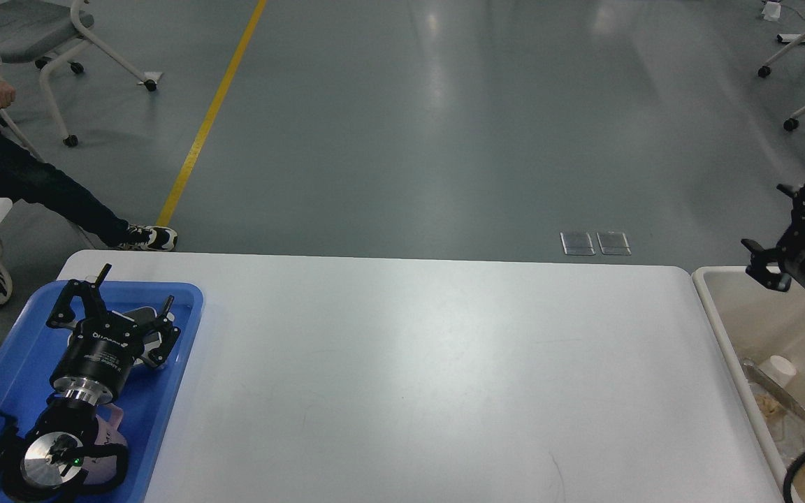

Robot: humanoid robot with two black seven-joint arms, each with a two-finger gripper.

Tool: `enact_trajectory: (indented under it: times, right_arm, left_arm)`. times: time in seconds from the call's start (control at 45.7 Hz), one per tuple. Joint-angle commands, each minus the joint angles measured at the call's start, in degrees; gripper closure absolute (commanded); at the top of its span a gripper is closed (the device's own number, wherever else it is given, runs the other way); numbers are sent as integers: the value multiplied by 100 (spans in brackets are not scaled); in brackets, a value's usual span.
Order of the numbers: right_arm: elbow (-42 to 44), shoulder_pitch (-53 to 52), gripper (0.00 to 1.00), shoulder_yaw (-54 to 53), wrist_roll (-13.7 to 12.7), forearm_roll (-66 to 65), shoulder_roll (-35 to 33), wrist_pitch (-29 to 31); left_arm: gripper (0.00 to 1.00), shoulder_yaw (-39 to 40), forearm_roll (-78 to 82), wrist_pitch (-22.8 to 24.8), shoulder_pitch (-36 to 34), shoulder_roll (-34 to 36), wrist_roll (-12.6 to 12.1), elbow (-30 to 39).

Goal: Tidy desktop

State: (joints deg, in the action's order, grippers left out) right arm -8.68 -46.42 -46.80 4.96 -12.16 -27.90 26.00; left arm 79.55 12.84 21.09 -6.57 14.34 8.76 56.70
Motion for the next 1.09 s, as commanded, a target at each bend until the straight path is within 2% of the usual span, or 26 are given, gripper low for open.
enact_trajectory:
  times: [0.0,0.153,0.35,0.394,0.482,0.613,0.679,1.073]
  right_arm:
    - [-20,-122,0,-1074,14,459,512,-34]
    - [-29,-113,0,-2420,-22,873,1172,-51]
    - [-116,-16,0,-3273,-39,935,2129,-51]
    - [-300,80,0,-3413,-39,935,2340,-51]
    - [-1537,703,0,-3485,-39,926,2701,-60]
    - [-3752,1863,0,-3467,-39,917,2737,-165]
    - [-4360,2241,0,-3476,-39,917,2684,-288]
    - [-4441,2902,0,-3511,-48,917,1964,-324]
  left_arm:
    - [4,-1,-1,-105,16,7,2,7]
    - [4,-9,-10,-131,16,-55,2,-2]
    - [4,-9,-10,-404,7,-125,11,42]
    - [4,-9,-10,-448,7,-125,20,77]
    - [4,8,-10,-448,68,-143,20,113]
    - [4,96,-10,-448,200,-64,38,227]
    - [4,105,-10,-448,227,-55,46,236]
    - [4,70,-10,-395,192,-99,20,245]
